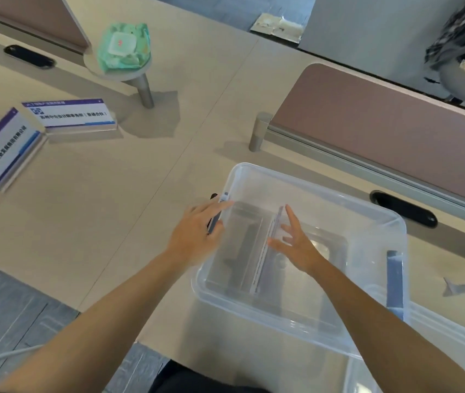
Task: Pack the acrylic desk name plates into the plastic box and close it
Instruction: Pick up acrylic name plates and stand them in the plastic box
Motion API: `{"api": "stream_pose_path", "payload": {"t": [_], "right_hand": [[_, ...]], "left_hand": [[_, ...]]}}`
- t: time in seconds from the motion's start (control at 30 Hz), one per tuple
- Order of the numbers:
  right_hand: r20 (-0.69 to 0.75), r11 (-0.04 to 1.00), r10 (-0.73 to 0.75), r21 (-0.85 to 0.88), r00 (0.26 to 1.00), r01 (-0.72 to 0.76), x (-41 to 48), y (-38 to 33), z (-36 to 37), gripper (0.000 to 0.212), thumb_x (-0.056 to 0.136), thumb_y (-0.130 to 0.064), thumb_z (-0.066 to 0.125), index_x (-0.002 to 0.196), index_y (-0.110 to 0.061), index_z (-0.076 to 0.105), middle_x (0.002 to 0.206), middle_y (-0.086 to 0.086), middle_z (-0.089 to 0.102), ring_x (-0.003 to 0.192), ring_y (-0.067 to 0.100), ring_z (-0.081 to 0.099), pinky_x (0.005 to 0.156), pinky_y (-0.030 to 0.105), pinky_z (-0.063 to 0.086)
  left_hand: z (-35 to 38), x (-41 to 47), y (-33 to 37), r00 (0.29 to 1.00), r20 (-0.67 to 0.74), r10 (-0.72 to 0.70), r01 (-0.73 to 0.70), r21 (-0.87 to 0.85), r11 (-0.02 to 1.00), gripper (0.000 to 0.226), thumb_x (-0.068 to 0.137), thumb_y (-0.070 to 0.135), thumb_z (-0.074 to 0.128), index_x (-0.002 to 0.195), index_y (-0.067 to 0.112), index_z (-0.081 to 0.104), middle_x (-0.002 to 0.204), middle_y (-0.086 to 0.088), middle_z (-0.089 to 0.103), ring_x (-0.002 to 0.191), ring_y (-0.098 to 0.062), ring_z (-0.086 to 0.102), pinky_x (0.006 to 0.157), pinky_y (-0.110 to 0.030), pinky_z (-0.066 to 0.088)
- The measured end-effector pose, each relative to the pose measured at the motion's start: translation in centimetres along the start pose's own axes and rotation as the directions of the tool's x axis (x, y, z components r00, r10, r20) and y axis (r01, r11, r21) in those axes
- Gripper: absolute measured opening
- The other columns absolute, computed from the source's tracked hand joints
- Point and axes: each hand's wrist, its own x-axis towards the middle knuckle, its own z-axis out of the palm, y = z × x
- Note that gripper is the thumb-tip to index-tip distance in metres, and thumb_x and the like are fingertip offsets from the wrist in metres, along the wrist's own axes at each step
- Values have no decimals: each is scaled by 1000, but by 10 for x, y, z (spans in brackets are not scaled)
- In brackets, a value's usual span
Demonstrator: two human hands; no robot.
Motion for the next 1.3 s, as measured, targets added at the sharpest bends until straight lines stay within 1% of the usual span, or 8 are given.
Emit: {"api": "stream_pose_path", "payload": {"t": [0.1,0.23,0.5,0.6,0.8,1.03,1.17,1.3], "right_hand": [[105,987,-13,-155,994,29,-8,15,2,119,57,-70,81,145,-65,1,163,0,24,144,31,37,111,47,42],[130,993,-21,-116,991,36,-5,18,8,117,51,-69,86,133,-79,2,161,-2,30,143,25,40,110,50,44],[185,999,-45,21,982,42,14,8,34,124,54,-50,94,138,-74,6,150,-7,35,138,20,43,106,50,48],[202,998,-62,26,977,58,21,3,43,124,52,-54,93,140,-73,8,152,-6,35,138,20,44,104,53,49],[241,993,-115,3,964,118,29,-6,56,120,67,-42,90,147,-64,4,138,-42,24,140,13,39,105,51,48],[209,990,-131,-26,969,139,30,-13,65,118,69,-46,88,145,-66,0,159,-11,26,140,13,38,104,47,50],[202,988,-136,-40,970,147,30,-14,69,118,70,-46,87,145,-66,-2,148,-28,22,141,13,37,104,49,49],[191,986,-146,-55,971,160,31,-14,71,116,74,-42,85,144,-65,-4,159,-17,20,142,15,37,106,50,48]], "left_hand": [[0,-1,-1,1000,11,9,-9,-29,1000,48,86,30,39,129,49,51,131,21,55,94,-15,52,86,-41,52],[-2,-2,2,1000,13,-21,21,-31,999,48,84,33,38,127,51,51,121,22,58,104,-15,54,90,-37,49],[-6,-1,11,994,28,-107,109,-127,986,47,84,25,43,123,44,59,59,21,53,47,-4,47,53,-33,47],[-6,-1,10,991,35,-126,130,-133,983,47,82,26,44,123,46,59,55,15,51,46,-16,46,53,-37,48],[-6,-2,9,987,55,-148,154,-123,980,51,80,26,43,123,51,56,59,-1,55,52,-33,51,53,-47,51],[-5,-2,9,986,62,-155,163,-135,977,53,79,27,43,124,50,55,75,1,66,53,-35,51,54,-47,54],[-5,-2,9,987,56,-152,158,-130,979,53,80,23,44,124,50,55,74,6,66,50,-30,47,53,-44,53],[-4,-1,5,989,56,-139,145,-125,981,52,81,24,44,124,53,53,76,-10,65,47,-24,42,52,-43,51]]}}
